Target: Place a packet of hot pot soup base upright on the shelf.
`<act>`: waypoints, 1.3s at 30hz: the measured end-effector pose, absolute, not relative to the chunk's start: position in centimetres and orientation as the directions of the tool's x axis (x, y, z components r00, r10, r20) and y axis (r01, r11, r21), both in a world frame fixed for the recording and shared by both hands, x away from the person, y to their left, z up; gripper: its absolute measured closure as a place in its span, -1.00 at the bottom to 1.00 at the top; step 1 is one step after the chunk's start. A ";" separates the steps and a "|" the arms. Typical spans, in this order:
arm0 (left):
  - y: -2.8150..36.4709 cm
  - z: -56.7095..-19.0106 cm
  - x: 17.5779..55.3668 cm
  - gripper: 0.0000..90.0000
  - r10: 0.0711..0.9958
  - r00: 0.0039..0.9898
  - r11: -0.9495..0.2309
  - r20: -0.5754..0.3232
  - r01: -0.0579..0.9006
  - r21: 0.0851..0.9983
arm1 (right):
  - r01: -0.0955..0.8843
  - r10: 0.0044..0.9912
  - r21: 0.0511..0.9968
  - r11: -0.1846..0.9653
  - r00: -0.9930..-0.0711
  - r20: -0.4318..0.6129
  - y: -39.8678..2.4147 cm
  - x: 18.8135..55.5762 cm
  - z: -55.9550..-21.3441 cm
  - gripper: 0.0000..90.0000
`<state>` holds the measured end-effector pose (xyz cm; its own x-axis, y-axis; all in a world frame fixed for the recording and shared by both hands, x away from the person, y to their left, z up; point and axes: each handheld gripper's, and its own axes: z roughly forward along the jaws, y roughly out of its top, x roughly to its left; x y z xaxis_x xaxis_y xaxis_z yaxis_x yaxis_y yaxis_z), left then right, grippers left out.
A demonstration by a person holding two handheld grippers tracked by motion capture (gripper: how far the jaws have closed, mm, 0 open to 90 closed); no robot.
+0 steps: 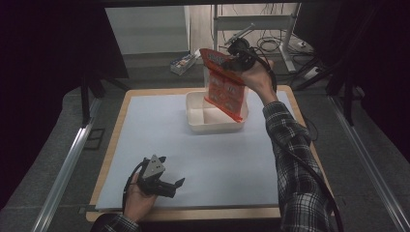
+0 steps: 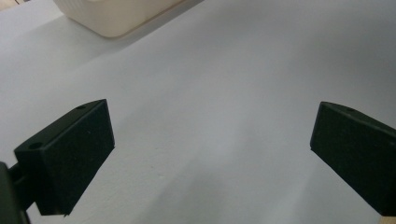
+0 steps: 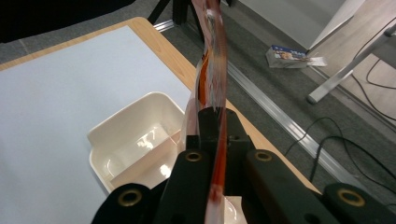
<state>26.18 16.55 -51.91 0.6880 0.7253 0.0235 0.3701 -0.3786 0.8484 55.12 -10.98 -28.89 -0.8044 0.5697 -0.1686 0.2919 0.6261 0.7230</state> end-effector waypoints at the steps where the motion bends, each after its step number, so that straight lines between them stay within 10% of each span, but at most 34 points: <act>1: 16.5 -51.9 26.2 -1.00 0.725 0.689 -0.380 0.024 0.371 0.848 | 0.294 0.569 0.724 0.624 -0.806 -0.164 -10.9 55.1 -29.0 0.98; 31: 16.3 -52.1 26.2 -1.00 0.719 0.694 -0.396 0.030 0.375 0.838 | 0.442 0.706 0.704 0.556 -0.699 -0.118 -14.6 59.6 -34.9 0.71; 39: 16.3 -52.1 26.3 -1.00 0.720 0.694 -0.400 0.031 0.377 0.835 | 0.443 0.749 0.712 0.545 -0.639 -0.175 -14.9 60.4 -35.6 -0.25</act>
<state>26.26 16.27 -52.11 0.6937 0.7196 0.0313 0.3773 -0.4000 0.8353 60.41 -14.92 -35.58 -0.6389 0.7491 -0.1754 0.4428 0.5445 0.7123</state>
